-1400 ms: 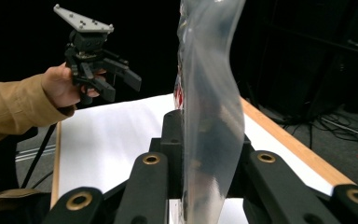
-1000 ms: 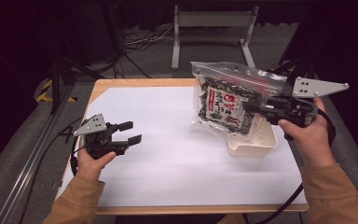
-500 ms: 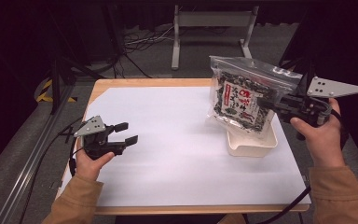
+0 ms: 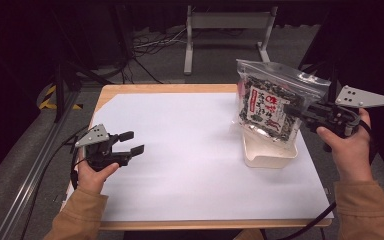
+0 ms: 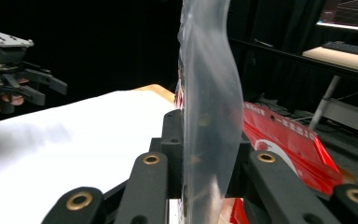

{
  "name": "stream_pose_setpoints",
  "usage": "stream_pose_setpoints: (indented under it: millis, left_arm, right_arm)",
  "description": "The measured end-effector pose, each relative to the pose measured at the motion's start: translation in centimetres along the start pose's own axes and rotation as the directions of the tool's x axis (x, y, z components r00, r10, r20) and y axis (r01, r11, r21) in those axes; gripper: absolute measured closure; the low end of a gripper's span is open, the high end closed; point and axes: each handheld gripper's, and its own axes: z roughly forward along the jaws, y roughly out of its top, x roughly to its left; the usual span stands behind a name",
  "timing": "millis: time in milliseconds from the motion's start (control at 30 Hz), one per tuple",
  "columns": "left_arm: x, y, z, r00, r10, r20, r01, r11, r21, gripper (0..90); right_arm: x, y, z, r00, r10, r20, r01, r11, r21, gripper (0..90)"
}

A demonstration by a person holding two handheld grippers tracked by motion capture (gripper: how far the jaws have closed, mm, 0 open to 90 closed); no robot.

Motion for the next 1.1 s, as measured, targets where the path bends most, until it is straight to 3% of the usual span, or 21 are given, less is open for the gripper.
stream_pose_setpoints:
  millis: [500, 1100]
  left_arm:
    - [0.4, -0.3, -0.5, 0.9999, -0.003, -0.013, 0.003, 1.0, -0.003, 33.3]
    - [0.4, -0.6, -0.4, 0.9999, -0.013, -0.01, 0.013, 0.9999, 0.009, 33.2]
  right_arm:
    - [-1.1, -2.8, 0.0, 0.9962, 0.044, 0.075, -0.045, 0.999, 0.013, 75.5]
    - [-1.1, -4.0, 0.6, 0.9925, 0.025, 0.119, -0.032, 0.998, 0.058, 75.4]
